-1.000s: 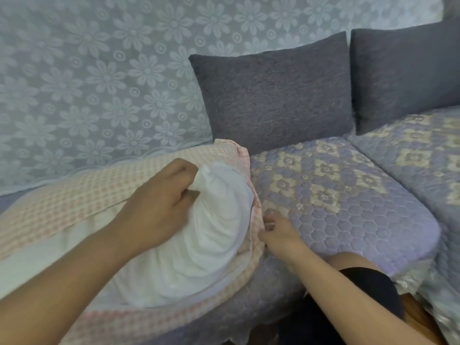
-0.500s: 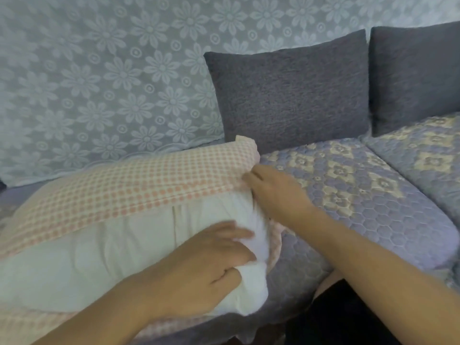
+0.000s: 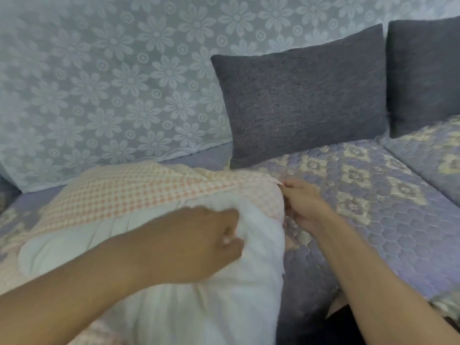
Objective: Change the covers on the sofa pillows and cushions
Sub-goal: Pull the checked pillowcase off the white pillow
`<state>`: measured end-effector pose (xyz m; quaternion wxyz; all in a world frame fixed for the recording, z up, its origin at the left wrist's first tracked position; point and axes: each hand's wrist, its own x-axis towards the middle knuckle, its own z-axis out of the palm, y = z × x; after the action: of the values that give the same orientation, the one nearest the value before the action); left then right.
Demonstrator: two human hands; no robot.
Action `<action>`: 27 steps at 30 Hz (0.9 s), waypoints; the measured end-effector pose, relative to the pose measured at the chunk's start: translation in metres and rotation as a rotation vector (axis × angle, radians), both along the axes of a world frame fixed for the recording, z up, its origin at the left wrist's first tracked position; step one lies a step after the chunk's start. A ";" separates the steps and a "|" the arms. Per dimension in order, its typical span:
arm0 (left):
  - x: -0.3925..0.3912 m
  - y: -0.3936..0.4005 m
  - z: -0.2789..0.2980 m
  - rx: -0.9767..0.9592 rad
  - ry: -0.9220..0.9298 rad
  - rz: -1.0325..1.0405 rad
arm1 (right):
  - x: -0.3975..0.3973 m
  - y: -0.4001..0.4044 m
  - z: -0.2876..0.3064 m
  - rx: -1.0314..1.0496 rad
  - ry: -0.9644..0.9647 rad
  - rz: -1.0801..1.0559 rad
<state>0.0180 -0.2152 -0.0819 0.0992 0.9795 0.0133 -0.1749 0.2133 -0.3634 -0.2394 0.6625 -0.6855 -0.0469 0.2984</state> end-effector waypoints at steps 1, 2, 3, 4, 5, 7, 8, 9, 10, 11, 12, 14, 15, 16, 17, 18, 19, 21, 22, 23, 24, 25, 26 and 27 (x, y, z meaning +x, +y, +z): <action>0.010 -0.013 -0.012 0.181 -0.160 -0.081 | -0.007 -0.004 0.008 0.001 -0.036 0.067; 0.015 -0.028 -0.023 0.319 -0.239 -0.082 | -0.013 -0.006 0.016 0.002 -0.077 0.133; 0.019 -0.045 -0.030 0.384 -0.315 -0.073 | -0.015 -0.007 0.023 0.000 -0.107 0.182; 0.020 -0.060 -0.031 0.471 -0.320 -0.083 | -0.016 -0.009 0.028 -0.008 -0.125 0.208; 0.020 -0.072 -0.035 0.518 -0.265 -0.086 | -0.015 -0.012 0.032 -0.020 -0.134 0.220; 0.019 -0.087 -0.061 0.483 -0.135 -0.088 | -0.011 -0.018 0.033 -0.039 -0.143 0.252; 0.017 -0.085 -0.065 0.460 -0.078 -0.098 | -0.010 -0.021 0.033 -0.055 -0.146 0.294; 0.014 -0.076 -0.069 0.499 -0.072 -0.197 | -0.009 -0.023 0.034 -0.080 -0.144 0.337; 0.011 -0.062 -0.072 0.498 -0.101 -0.268 | -0.005 -0.023 0.033 -0.116 -0.146 0.356; 0.007 -0.048 -0.073 0.495 -0.122 -0.331 | 0.003 -0.021 0.030 -0.172 -0.157 0.338; 0.004 -0.034 -0.074 0.489 -0.143 -0.374 | 0.016 -0.017 0.023 -0.243 -0.182 0.284; -0.009 -0.009 -0.069 0.466 -0.156 -0.444 | 0.039 -0.005 0.006 -0.368 -0.235 0.188; -0.017 -0.003 -0.061 0.459 -0.179 -0.461 | 0.047 0.002 -0.001 -0.409 -0.244 0.176; -0.024 0.005 -0.058 0.428 -0.231 -0.458 | 0.053 0.010 -0.008 -0.432 -0.244 0.171; -0.032 0.011 -0.055 0.394 -0.278 -0.438 | 0.055 0.017 -0.014 -0.436 -0.223 0.171; -0.039 0.015 -0.055 0.349 -0.300 -0.420 | 0.057 0.023 -0.020 -0.439 -0.191 0.179; -0.044 0.018 -0.055 0.304 -0.306 -0.395 | 0.054 0.026 -0.020 -0.450 -0.168 0.205; -0.054 0.021 -0.060 0.267 -0.334 -0.357 | 0.046 0.031 -0.012 -0.417 -0.156 0.276; -0.056 0.019 -0.063 0.252 -0.360 -0.341 | 0.043 0.031 -0.003 -0.328 -0.125 0.288; -0.058 0.014 -0.067 0.236 -0.379 -0.328 | 0.040 0.027 0.008 -0.197 -0.074 0.295; -0.058 0.009 -0.074 0.227 -0.408 -0.330 | 0.037 0.018 0.019 -0.073 -0.036 0.312; -0.056 0.004 -0.080 0.222 -0.409 -0.327 | 0.034 0.005 0.029 0.020 -0.016 0.355; -0.054 -0.002 -0.085 0.222 -0.397 -0.327 | 0.030 -0.010 0.035 0.069 -0.015 0.423; -0.052 -0.007 -0.090 0.228 -0.384 -0.324 | 0.024 -0.025 0.039 0.071 -0.030 0.514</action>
<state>-0.0337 -0.2221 -0.1716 -0.0403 0.9889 -0.1428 0.0029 0.2373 -0.3883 -0.2003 0.5878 -0.6318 -0.2399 0.4448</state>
